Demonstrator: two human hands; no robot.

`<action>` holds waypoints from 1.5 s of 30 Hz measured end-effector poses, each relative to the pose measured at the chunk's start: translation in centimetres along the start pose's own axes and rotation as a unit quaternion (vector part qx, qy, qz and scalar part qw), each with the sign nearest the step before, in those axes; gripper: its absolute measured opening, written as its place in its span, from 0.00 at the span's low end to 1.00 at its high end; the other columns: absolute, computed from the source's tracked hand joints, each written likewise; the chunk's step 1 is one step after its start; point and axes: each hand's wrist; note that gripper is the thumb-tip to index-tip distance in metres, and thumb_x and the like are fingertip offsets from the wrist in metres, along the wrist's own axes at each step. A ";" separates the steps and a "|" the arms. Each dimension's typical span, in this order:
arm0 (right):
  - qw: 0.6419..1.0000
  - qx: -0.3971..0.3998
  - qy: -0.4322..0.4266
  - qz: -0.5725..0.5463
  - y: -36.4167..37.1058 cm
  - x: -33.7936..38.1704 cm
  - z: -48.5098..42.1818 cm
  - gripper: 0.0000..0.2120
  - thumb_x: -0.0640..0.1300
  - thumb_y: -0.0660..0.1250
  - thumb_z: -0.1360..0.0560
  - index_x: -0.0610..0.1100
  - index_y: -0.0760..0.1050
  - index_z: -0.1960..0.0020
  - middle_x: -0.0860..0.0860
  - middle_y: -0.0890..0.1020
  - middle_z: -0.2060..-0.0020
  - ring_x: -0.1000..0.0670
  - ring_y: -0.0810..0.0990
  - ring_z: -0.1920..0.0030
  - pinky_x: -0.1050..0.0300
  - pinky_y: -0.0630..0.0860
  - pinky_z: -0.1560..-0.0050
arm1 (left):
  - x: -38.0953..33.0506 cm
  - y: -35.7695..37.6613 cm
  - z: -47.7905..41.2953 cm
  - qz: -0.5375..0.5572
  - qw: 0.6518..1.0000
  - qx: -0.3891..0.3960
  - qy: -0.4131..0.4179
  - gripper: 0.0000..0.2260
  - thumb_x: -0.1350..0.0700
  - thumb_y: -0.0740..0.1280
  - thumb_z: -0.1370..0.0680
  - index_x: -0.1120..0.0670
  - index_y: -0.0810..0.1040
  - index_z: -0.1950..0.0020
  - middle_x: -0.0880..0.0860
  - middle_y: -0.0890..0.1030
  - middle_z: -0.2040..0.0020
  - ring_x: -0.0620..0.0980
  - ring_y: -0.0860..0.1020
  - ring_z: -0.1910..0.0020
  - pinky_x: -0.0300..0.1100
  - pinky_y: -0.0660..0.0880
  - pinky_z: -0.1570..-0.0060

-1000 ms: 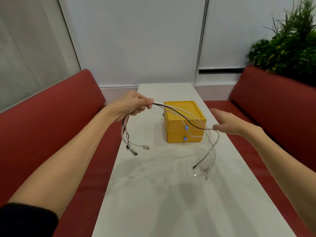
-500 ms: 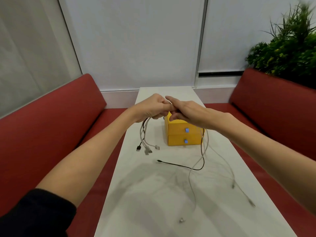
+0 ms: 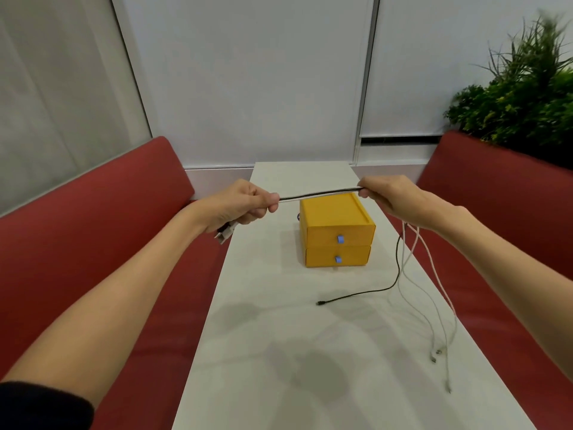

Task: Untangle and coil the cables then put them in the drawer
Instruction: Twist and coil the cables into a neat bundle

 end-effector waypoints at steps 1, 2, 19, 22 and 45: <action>1.000 0.009 0.006 -0.003 0.2 -0.1 0.1 0.07 0.38 0.59 0.20 0.35 0.73 0.52 0.47 0.78 0.63 0.52 0.73 0.65 0.66 0.65 0.63 | 0.1 -0.1 0.1 -0.007 1.000 0.000 -0.002 0.12 0.51 0.63 0.19 0.56 0.74 0.60 0.46 0.64 0.74 0.44 0.56 0.75 0.35 0.54 0.74; 1.000 0.014 0.009 -0.007 0.5 -0.1 0.3 0.06 0.38 0.59 0.20 0.36 0.73 0.52 0.48 0.77 0.62 0.53 0.73 0.64 0.66 0.65 0.62 | 0.1 -0.2 0.3 -0.013 1.000 0.000 -0.002 0.13 0.51 0.62 0.19 0.56 0.74 0.60 0.45 0.64 0.75 0.44 0.56 0.75 0.35 0.54 0.74; 0.972 0.127 0.197 -0.025 3.6 -2.3 3.6 0.06 0.41 0.56 0.18 0.45 0.68 0.54 0.58 0.72 0.63 0.54 0.74 0.63 0.57 0.68 0.60 | 2.9 1.2 1.3 0.040 0.990 0.056 -0.121 0.12 0.51 0.59 0.17 0.54 0.73 0.57 0.48 0.69 0.70 0.45 0.74 0.70 0.38 0.75 0.68; 0.960 0.176 0.216 -0.022 2.8 -0.7 1.4 0.15 0.48 0.62 0.21 0.44 0.69 0.37 0.47 0.77 0.47 0.45 0.77 0.45 0.46 0.72 0.45 | 2.0 1.5 0.5 0.036 0.996 -0.011 -0.076 0.13 0.51 0.57 0.16 0.53 0.70 0.59 0.47 0.65 0.69 0.41 0.63 0.77 0.31 0.59 0.77; 0.955 -0.001 0.294 -0.041 5.5 -1.2 5.8 0.13 0.28 0.53 0.24 0.46 0.65 0.55 0.55 0.70 0.67 0.47 0.68 0.68 0.63 0.63 0.70 | 2.0 -2.4 0.8 0.569 0.775 -0.276 -0.006 0.15 0.60 0.52 0.18 0.54 0.67 0.64 0.44 0.63 0.81 0.40 0.58 0.85 0.32 0.52 0.87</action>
Point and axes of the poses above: each hand's wrist, its own z-axis away from the middle knuckle, its own y-axis out of the palm, x = y × z
